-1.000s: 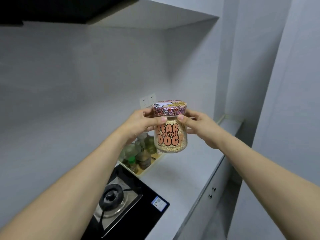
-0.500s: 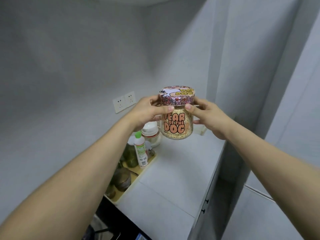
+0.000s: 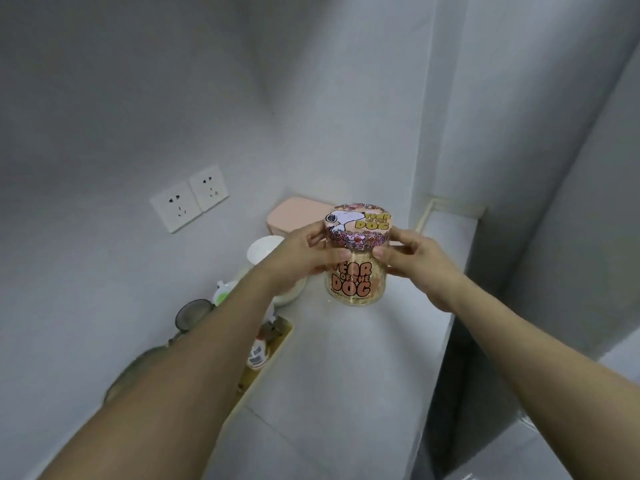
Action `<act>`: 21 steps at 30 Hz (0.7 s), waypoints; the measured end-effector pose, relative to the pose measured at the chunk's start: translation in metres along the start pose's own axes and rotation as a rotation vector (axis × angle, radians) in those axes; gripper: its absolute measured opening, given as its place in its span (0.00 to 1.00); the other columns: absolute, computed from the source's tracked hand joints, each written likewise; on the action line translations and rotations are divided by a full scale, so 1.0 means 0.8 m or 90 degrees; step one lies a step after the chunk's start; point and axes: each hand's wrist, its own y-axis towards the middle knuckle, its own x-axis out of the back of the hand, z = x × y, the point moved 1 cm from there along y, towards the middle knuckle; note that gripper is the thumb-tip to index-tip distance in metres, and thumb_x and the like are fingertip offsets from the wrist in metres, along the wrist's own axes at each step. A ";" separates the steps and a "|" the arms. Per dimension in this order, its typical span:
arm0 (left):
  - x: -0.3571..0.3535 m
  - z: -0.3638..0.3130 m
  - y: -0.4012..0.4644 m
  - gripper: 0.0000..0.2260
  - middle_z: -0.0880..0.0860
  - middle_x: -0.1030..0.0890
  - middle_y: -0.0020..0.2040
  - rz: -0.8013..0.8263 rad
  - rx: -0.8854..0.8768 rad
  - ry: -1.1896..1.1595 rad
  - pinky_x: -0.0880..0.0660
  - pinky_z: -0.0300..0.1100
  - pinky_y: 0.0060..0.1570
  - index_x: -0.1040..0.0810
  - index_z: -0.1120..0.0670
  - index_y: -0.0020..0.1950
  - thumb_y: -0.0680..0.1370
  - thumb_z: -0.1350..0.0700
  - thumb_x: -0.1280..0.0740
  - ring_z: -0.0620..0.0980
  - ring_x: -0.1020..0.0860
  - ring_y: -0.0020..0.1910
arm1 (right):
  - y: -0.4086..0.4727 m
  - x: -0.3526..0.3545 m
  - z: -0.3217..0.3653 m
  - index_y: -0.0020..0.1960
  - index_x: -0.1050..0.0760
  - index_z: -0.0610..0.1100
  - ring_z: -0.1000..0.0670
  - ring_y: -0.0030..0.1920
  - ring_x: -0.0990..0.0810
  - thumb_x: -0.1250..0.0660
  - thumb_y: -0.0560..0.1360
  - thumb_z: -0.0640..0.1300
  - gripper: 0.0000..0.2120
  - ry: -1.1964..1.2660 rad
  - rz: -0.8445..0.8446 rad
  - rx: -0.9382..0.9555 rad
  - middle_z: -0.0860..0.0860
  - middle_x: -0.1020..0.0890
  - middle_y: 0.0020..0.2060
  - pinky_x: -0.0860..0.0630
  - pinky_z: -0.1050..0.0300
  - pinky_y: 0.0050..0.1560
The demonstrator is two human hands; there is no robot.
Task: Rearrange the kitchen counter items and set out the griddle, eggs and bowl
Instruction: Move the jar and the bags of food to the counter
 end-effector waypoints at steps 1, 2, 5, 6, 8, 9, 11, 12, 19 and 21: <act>0.002 0.014 0.020 0.22 0.46 0.18 0.60 0.008 0.017 -0.004 0.24 0.52 0.61 0.24 0.46 0.62 0.72 0.62 0.25 0.50 0.22 0.62 | 0.018 0.007 -0.014 0.55 0.22 0.52 0.54 0.46 0.16 0.31 0.75 0.37 0.13 -0.004 0.005 -0.012 0.50 0.15 0.48 0.20 0.63 0.49; 0.004 0.024 0.028 0.23 0.45 0.19 0.60 0.014 0.024 -0.003 0.25 0.52 0.61 0.24 0.45 0.63 0.71 0.61 0.25 0.50 0.22 0.62 | 0.026 0.010 -0.023 0.55 0.21 0.52 0.54 0.48 0.16 0.30 0.74 0.38 0.13 -0.020 0.007 -0.015 0.50 0.17 0.51 0.20 0.62 0.51; 0.006 0.062 0.073 0.27 0.43 0.21 0.64 0.025 0.051 -0.024 0.27 0.52 0.63 0.27 0.45 0.67 0.70 0.60 0.26 0.47 0.25 0.65 | 0.070 0.030 -0.066 0.58 0.21 0.54 0.54 0.56 0.20 0.27 0.72 0.43 0.16 -0.074 -0.001 -0.051 0.49 0.23 0.59 0.23 0.56 0.59; 0.005 0.073 0.085 0.29 0.43 0.22 0.65 0.029 0.062 -0.030 0.27 0.52 0.63 0.28 0.45 0.68 0.70 0.60 0.26 0.47 0.26 0.65 | 0.081 0.036 -0.079 0.58 0.21 0.55 0.55 0.57 0.21 0.27 0.72 0.43 0.16 -0.084 -0.001 -0.063 0.50 0.24 0.59 0.24 0.56 0.59; 0.004 0.097 0.113 0.28 0.42 0.23 0.64 0.027 0.084 -0.032 0.27 0.50 0.62 0.28 0.43 0.67 0.71 0.61 0.26 0.45 0.26 0.65 | 0.107 0.047 -0.105 0.57 0.21 0.56 0.58 0.55 0.21 0.28 0.73 0.42 0.15 -0.090 0.016 -0.077 0.51 0.24 0.58 0.25 0.61 0.56; 0.005 0.105 0.120 0.26 0.41 0.23 0.64 0.024 0.093 -0.022 0.27 0.49 0.60 0.28 0.42 0.66 0.73 0.62 0.27 0.45 0.26 0.64 | 0.112 0.049 -0.113 0.56 0.21 0.56 0.59 0.54 0.21 0.28 0.73 0.41 0.15 -0.095 0.021 -0.080 0.52 0.23 0.57 0.25 0.64 0.54; 0.008 0.122 0.136 0.26 0.41 0.22 0.63 0.024 0.102 0.004 0.24 0.47 0.56 0.29 0.43 0.67 0.74 0.61 0.27 0.44 0.26 0.63 | 0.129 0.054 -0.136 0.57 0.22 0.54 0.58 0.53 0.21 0.27 0.72 0.41 0.15 -0.114 0.019 -0.087 0.54 0.22 0.56 0.25 0.67 0.50; 0.010 0.130 0.144 0.27 0.41 0.22 0.63 0.028 0.106 0.016 0.23 0.45 0.53 0.29 0.43 0.68 0.73 0.61 0.26 0.43 0.26 0.63 | 0.136 0.056 -0.148 0.56 0.21 0.54 0.56 0.54 0.20 0.27 0.72 0.40 0.15 -0.123 0.016 -0.092 0.54 0.22 0.55 0.24 0.66 0.51; 0.019 0.164 0.181 0.29 0.43 0.22 0.64 0.037 0.137 0.049 0.26 0.37 0.54 0.30 0.48 0.71 0.72 0.63 0.26 0.40 0.26 0.62 | 0.171 0.062 -0.198 0.55 0.19 0.48 0.54 0.53 0.19 0.23 0.68 0.39 0.17 -0.129 -0.001 -0.144 0.49 0.22 0.55 0.23 0.70 0.44; 0.021 0.172 0.194 0.31 0.44 0.23 0.65 0.033 0.135 0.057 0.27 0.43 0.60 0.31 0.49 0.72 0.72 0.62 0.25 0.44 0.26 0.64 | 0.181 0.063 -0.202 0.54 0.19 0.49 0.54 0.54 0.20 0.22 0.67 0.39 0.17 -0.124 0.005 -0.138 0.50 0.22 0.55 0.23 0.68 0.46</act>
